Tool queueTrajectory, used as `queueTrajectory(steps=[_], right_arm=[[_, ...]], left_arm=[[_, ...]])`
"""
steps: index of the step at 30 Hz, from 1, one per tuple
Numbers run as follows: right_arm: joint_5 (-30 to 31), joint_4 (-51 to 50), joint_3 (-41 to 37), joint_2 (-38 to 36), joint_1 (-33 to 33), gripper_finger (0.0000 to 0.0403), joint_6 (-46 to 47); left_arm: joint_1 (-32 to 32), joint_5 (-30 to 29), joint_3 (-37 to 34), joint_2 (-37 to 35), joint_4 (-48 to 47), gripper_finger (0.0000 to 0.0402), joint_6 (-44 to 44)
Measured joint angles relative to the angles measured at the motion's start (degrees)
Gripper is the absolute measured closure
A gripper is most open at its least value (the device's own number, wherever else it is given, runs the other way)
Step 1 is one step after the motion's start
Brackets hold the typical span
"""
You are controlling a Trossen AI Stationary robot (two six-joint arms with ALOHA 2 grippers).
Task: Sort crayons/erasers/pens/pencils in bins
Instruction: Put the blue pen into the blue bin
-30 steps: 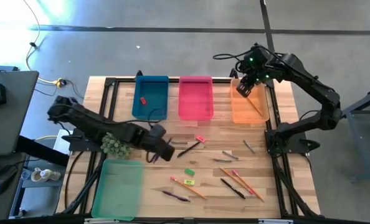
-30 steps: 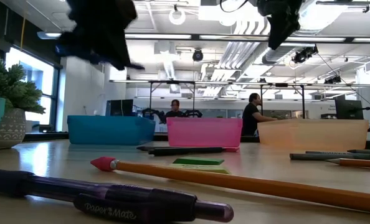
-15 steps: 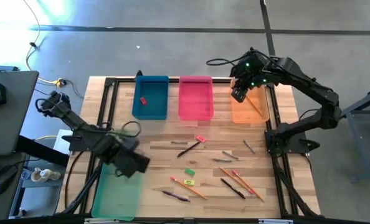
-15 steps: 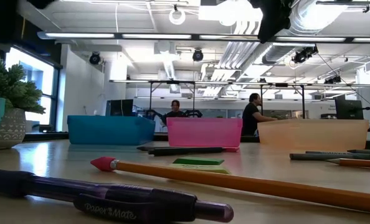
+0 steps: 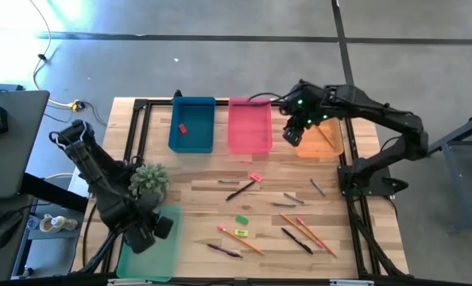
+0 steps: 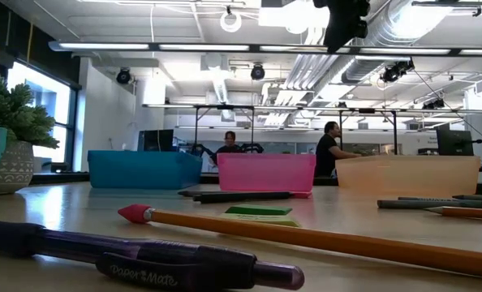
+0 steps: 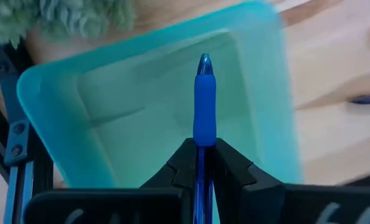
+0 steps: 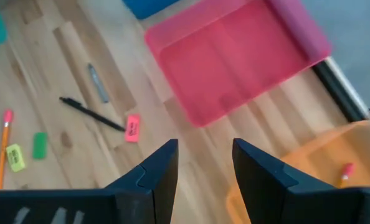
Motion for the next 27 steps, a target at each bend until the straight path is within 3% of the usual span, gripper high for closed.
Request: queueTrajectory(steps=[15, 22, 27], right_arm=[[-0.77, -0.76, 0.0, 6.06, 11.62, 0.0258, 7.04], [-0.67, -1.18, 0.0, 7.34, 15.74, 0.0258, 9.47], [2.84, -1.22, 0.0, 7.72, 18.65, 0.0258, 12.15]], left_arm=[[-3.77, 0.16, 0.0, 12.78, 2.46, 0.0383, -1.09], [-3.77, 0.28, 0.0, 13.83, 3.02, 0.0351, 0.32], [-3.77, -0.06, 0.0, 13.53, 3.29, 0.031, 1.09]])
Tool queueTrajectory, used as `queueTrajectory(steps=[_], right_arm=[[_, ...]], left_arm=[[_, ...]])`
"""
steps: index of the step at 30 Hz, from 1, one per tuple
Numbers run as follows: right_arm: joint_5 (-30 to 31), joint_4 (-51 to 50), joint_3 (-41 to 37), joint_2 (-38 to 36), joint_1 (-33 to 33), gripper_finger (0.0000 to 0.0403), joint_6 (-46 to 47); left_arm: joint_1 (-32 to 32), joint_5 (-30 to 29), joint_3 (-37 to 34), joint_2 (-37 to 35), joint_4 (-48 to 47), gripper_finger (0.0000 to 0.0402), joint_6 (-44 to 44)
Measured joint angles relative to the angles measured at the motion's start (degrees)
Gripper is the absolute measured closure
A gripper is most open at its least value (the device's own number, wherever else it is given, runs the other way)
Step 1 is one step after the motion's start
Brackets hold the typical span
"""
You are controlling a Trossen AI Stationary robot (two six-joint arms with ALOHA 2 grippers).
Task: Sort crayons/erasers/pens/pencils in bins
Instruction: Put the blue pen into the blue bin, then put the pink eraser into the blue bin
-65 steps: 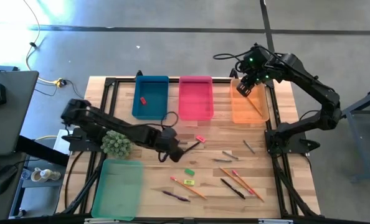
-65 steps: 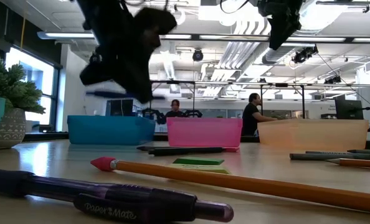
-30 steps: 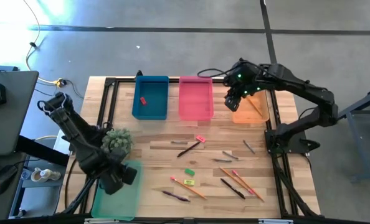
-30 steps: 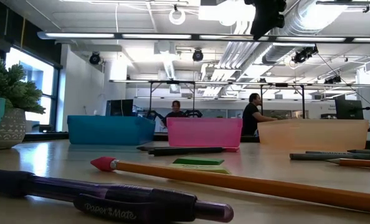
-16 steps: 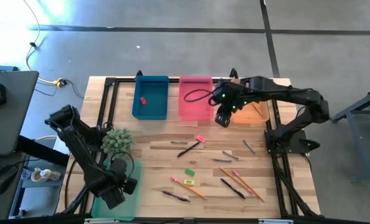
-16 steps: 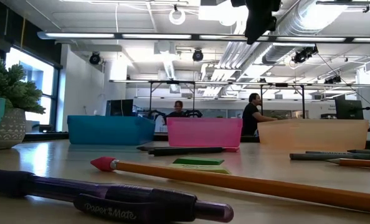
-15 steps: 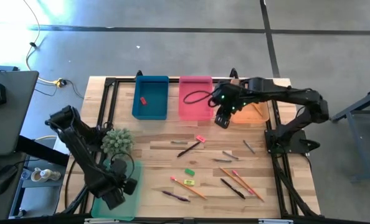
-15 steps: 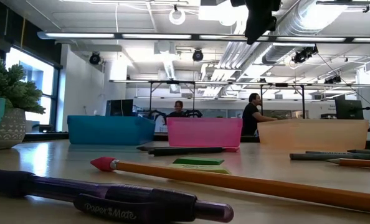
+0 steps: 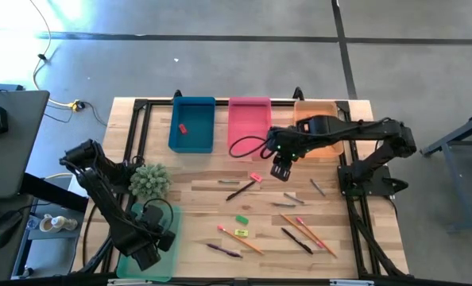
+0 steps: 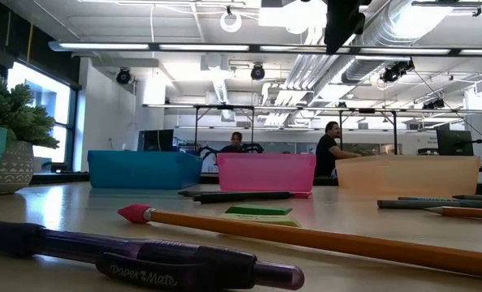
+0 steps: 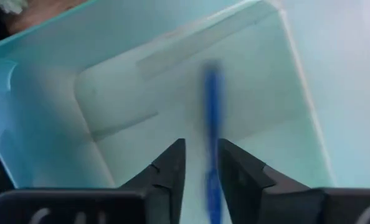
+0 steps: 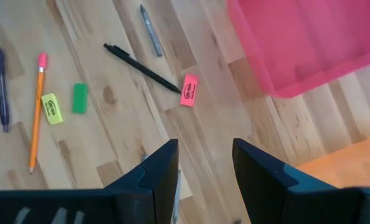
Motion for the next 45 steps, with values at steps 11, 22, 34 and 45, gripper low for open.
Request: queueTrajectory(steps=[11, 22, 34, 45], right_arm=[[1.28, 0.18, 0.0, 3.67, 4.12, 0.0258, 1.6], [1.45, -0.07, 0.0, 8.46, 4.29, 0.0258, -1.52], [4.57, -4.52, 0.0, 8.7, 1.29, 0.0258, -7.9], [5.22, 0.07, -8.57, 5.51, -2.67, 0.0258, -11.42]], left_arm=[[0.0, -0.78, 0.0, -4.55, 0.29, 0.0228, 1.55], [2.84, -15.2, 0.0, -15.32, -0.97, 0.0233, 9.11], [14.46, -22.36, 0.0, -23.93, -2.87, 0.024, 23.19], [27.24, -21.88, 0.0, -27.92, -5.07, 0.0241, 33.59]])
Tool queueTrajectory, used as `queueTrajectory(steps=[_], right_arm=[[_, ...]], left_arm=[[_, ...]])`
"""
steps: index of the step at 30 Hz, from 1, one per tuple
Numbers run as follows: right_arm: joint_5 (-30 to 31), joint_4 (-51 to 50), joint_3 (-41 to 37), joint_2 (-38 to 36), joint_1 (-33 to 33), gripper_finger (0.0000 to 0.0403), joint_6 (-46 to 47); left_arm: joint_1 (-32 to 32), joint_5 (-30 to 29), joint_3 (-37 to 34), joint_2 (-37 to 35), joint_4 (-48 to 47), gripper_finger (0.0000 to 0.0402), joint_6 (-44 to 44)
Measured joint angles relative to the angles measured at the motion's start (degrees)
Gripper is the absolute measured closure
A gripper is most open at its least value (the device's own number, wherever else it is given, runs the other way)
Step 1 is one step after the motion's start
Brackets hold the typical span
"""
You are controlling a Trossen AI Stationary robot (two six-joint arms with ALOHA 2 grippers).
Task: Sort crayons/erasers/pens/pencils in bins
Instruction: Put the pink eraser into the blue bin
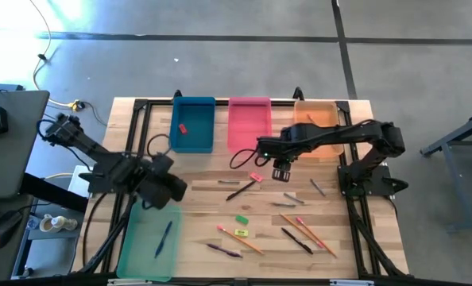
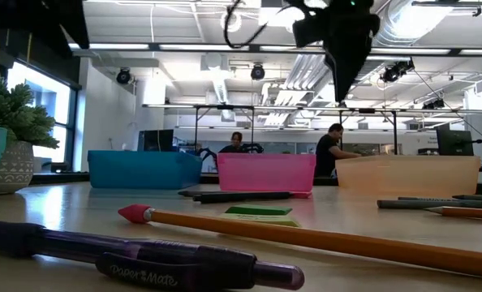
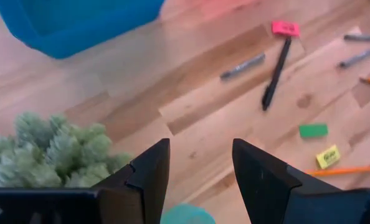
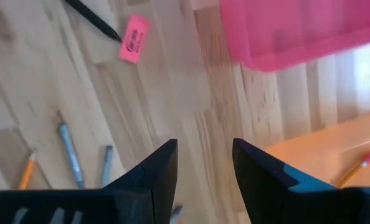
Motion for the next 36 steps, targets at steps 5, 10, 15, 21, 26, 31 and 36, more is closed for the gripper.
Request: queueTrajectory(steps=[5, 10, 15, 21, 26, 31, 36], right_arm=[[-1.55, 7.14, -5.71, -2.73, -0.82, 0.0258, 1.74], [-2.94, 11.46, -6.49, -2.78, -0.8, 0.0258, 2.46], [-2.95, 17.42, -6.49, -2.78, -0.8, 0.0258, 3.97], [-4.59, 18.6, -6.49, -2.78, -0.87, 0.0258, 3.43], [-7.16, 19.59, -6.49, -1.43, -0.85, 0.0249, 3.55], [-8.38, 20.04, -6.49, 2.7, -0.3, 0.021, 7.17], [-10.38, 22.28, -6.49, 5.4, -0.15, 0.0186, 12.4]], left_arm=[[5.03, 0.04, 0.02, -2.6, 0.07, 0.0241, 2.73], [10.62, 0.0, 0.02, -4.88, 0.02, 0.0241, 5.72], [16.73, 0.01, 0.02, -6.41, -0.07, 0.0241, 10.33], [23.26, 2.48, 0.02, -7.19, -0.09, 0.0241, 16.61], [27.54, 4.46, 0.01, -7.6, -0.03, 0.0241, 21.9], [31.51, 5.98, 0.0, -8.55, -0.02, 0.0241, 28.5], [35.59, 9.33, 0.0, -11.34, -0.01, 0.0241, 36.53]])
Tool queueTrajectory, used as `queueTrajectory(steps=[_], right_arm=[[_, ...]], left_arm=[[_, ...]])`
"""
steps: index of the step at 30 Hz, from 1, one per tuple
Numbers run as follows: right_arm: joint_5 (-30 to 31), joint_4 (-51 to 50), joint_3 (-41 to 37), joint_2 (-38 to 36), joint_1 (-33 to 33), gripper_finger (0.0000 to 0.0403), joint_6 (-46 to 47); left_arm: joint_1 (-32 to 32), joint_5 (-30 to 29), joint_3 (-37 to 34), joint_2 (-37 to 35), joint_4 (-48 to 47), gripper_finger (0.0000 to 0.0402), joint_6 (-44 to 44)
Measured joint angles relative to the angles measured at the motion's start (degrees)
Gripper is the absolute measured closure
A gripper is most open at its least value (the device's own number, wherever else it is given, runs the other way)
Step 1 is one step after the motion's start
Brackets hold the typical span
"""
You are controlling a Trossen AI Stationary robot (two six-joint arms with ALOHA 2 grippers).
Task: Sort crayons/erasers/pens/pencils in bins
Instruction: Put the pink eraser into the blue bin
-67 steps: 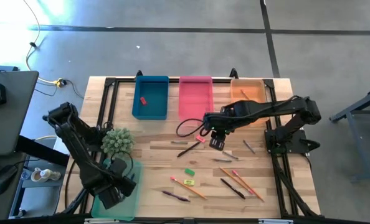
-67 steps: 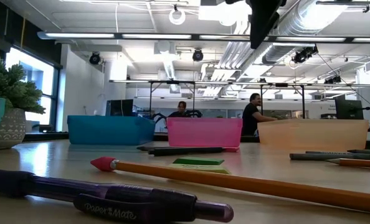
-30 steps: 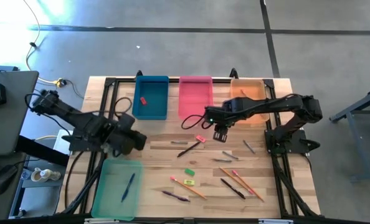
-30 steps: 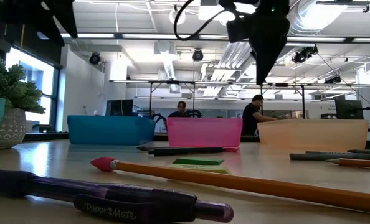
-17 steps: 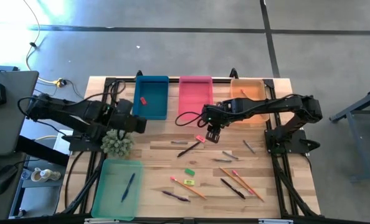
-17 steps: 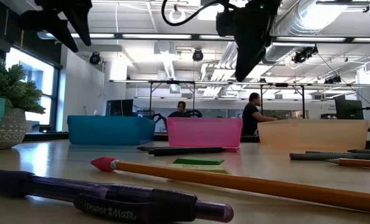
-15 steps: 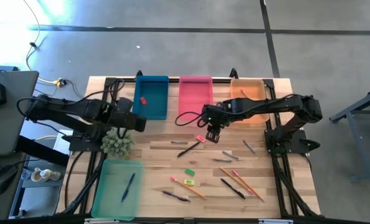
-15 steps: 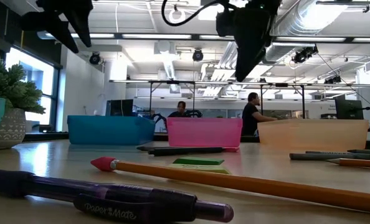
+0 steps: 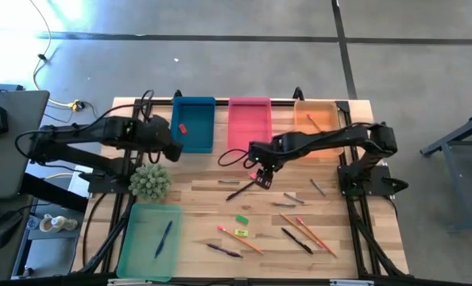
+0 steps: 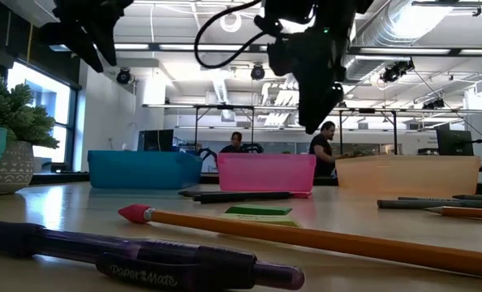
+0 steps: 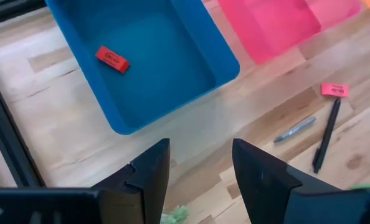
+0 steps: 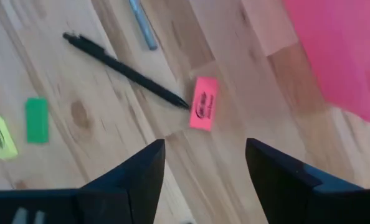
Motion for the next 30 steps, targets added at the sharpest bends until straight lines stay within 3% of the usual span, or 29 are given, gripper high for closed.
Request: queueTrajectory(steps=[12, 30], right_arm=[[0.22, 7.28, 0.04, 7.78, 0.14, 0.0203, 8.02], [1.96, 10.42, 0.07, 11.93, -0.89, 0.0205, 13.22]], left_arm=[[7.06, 3.21, 0.02, -8.49, -0.04, 0.0241, 11.45], [7.84, 3.23, 0.04, -9.54, -0.03, 0.0241, 16.93]])
